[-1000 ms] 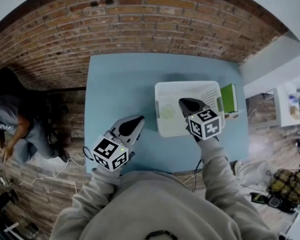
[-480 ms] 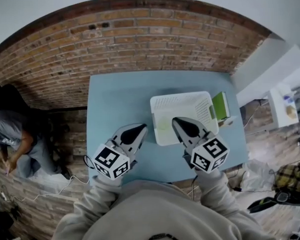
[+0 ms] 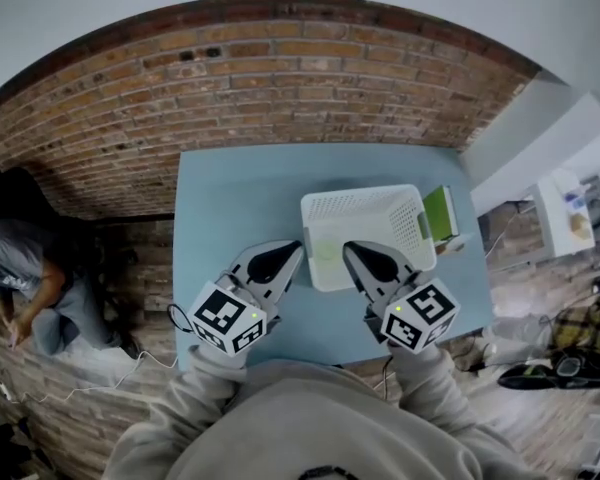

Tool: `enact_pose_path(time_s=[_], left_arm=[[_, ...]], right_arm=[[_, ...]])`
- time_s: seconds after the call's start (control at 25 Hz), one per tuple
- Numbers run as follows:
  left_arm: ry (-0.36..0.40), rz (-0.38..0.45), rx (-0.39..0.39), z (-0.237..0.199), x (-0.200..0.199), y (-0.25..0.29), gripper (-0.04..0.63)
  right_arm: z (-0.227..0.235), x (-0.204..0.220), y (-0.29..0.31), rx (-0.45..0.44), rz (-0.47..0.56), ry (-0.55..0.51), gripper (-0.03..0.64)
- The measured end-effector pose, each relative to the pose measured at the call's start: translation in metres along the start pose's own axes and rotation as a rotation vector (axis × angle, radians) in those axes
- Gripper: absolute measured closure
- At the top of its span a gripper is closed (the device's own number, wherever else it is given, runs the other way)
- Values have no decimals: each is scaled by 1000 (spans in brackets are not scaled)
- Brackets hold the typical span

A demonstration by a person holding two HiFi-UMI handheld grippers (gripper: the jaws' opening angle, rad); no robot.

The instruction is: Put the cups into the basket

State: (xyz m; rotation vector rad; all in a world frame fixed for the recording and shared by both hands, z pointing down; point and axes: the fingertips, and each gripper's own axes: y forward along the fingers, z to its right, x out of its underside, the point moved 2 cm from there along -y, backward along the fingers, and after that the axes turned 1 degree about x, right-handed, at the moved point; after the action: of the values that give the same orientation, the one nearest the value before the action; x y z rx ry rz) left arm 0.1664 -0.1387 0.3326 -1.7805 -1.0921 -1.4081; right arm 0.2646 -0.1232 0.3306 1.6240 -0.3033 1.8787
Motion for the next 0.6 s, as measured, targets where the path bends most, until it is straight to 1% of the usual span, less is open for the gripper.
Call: enact_pose_path(time_s=[0.24,0.6], left_arm=[[15,-3,13,3,3,2,600],[3,-5,9,-2,2,1,600]], right_arm=[[0,-1,6,-10,-1,-4,606],[2,0,14,-18,-5,4,606]])
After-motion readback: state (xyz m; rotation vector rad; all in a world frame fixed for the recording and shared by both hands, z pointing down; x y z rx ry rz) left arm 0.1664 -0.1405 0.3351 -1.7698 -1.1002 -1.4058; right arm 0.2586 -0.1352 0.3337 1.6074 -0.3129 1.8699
